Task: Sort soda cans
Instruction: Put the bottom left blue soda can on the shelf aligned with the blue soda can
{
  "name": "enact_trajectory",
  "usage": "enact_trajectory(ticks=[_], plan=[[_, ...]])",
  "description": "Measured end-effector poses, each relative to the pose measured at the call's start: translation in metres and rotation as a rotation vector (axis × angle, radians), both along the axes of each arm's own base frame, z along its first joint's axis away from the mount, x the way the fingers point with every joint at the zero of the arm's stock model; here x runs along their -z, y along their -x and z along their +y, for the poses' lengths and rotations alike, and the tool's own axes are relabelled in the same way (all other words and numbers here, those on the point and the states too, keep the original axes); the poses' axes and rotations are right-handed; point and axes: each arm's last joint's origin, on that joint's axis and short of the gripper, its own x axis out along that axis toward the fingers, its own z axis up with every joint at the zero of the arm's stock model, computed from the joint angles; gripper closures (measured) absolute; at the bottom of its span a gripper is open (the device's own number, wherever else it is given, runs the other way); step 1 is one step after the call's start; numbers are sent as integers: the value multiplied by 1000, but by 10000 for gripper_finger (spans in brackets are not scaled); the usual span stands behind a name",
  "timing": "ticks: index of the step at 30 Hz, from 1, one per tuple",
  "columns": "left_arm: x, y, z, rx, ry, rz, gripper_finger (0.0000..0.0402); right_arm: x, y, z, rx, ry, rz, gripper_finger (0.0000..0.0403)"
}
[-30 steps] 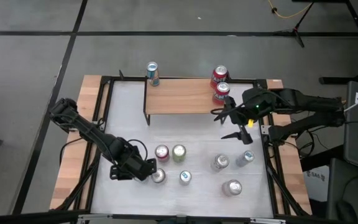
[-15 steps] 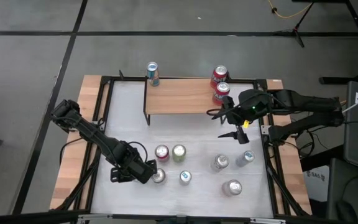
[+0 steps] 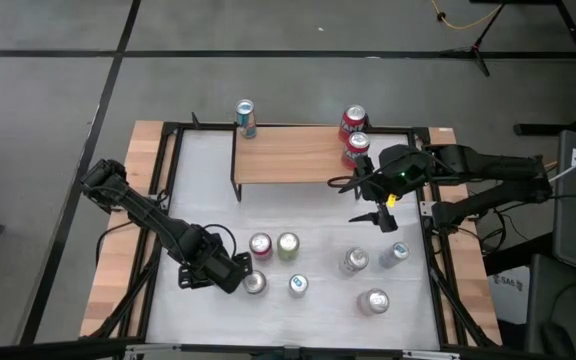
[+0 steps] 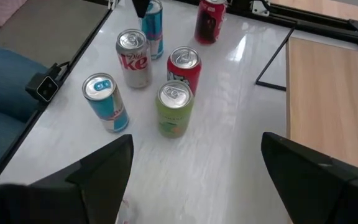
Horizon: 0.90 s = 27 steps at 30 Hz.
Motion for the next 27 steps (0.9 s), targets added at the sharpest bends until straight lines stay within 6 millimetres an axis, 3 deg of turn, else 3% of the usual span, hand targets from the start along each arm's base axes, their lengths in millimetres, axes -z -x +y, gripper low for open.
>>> enact_trajectory(ticks=[22,27], plan=[[0,9,0,-2,-10,72,68,0,0,0,0,0,4,58],[9,10,1,-6,-20,87,68,0,0,0,0,0,4,58]])
